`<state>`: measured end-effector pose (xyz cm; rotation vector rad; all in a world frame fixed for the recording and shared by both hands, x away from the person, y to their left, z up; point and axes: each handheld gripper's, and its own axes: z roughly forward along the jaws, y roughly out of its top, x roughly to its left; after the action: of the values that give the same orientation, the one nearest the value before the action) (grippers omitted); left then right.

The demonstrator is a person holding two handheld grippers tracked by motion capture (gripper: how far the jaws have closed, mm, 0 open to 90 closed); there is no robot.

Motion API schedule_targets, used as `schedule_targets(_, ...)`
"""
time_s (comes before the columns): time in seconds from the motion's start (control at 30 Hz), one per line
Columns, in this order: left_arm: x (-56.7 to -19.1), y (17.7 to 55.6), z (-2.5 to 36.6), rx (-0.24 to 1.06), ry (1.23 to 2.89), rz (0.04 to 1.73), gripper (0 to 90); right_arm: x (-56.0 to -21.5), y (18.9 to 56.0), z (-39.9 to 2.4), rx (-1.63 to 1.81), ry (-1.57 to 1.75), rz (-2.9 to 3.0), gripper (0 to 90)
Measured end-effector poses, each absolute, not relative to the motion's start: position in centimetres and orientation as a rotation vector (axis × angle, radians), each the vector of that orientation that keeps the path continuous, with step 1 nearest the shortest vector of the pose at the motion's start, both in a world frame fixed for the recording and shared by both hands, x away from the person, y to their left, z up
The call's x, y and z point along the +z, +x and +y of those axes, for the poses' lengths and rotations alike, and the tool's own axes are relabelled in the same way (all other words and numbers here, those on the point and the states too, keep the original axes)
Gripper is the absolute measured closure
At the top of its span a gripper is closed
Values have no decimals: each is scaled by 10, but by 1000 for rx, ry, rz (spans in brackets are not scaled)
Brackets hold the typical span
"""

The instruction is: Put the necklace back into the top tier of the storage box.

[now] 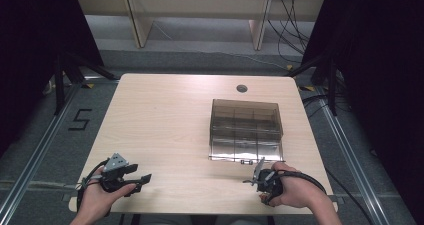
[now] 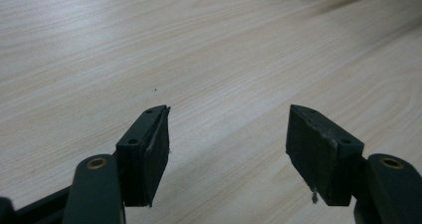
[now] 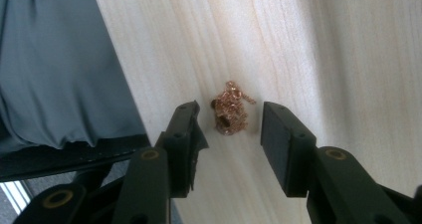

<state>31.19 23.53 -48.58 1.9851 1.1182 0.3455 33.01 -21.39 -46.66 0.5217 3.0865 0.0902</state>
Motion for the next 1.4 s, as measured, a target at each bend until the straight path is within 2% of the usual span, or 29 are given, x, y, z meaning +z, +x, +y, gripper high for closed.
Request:
schedule_targets(0.73,-487,312,234,343,1987,1104,333,-473,332,-209,36,390,3081,674)
schedule_targets(1.1,-486,311,235,335,1994,1094,333,-473,332,-206,8,367,3105,790)
schedule_targets(1.4,-486,311,233,342,1990,1090,334,-473,336,-206,10,420,3124,794)
